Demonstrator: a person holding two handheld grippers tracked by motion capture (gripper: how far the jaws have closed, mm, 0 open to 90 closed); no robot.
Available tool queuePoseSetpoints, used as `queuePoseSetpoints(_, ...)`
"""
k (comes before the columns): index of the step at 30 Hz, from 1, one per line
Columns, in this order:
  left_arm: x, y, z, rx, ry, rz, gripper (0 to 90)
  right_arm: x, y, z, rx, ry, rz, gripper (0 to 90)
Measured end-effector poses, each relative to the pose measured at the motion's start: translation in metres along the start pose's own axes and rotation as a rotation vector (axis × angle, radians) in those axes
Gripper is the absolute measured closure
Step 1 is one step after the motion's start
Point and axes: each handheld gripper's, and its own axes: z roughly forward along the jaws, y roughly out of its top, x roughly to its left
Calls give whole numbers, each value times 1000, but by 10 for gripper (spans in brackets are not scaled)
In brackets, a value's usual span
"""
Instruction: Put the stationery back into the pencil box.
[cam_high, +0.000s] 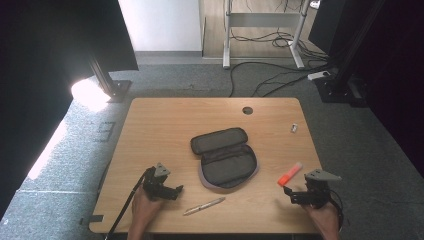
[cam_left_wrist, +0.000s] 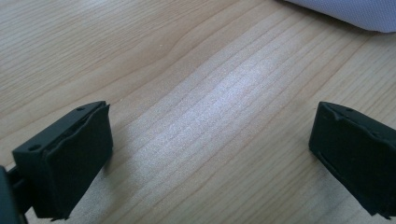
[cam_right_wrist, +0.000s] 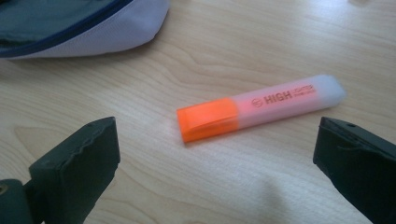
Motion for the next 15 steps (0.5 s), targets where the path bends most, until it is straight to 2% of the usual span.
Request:
queuePoseSetpoints(7,0,0,0,-1,1,-3,0,-8,11,5,24,-1,-5,1)
queuePoseSetpoints(15,0,0,0,-1,0,-3,0,-18,27,17,34,-39,-31,50)
